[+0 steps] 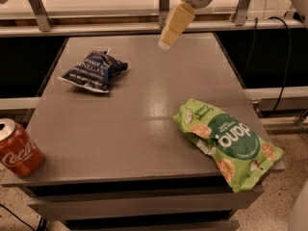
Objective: Move blue chip bag near coke can
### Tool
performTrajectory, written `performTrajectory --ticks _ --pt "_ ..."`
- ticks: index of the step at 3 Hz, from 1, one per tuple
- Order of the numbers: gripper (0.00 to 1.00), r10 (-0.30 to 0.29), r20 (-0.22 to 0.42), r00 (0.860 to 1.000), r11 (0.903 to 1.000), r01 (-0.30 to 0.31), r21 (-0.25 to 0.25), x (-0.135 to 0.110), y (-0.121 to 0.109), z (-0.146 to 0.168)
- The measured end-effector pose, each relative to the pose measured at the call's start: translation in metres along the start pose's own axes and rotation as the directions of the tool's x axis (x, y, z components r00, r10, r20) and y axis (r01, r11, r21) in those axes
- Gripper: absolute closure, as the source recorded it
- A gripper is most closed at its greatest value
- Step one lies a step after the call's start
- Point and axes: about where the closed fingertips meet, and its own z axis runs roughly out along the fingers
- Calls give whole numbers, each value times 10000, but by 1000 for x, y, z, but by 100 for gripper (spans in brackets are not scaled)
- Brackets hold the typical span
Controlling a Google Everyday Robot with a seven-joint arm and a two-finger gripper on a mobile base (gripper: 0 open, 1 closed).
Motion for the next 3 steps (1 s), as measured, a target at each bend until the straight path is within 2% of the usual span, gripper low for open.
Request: performTrajectory --ticks 1,2,3 --pt "0 398 543 9977 9978 -367 -555 -54 10 54" --pt "0 397 543 9977 9978 -367 -556 -54 10 54" --pt "0 171 972 9951 9927 -52 -1207 -69 26 71"
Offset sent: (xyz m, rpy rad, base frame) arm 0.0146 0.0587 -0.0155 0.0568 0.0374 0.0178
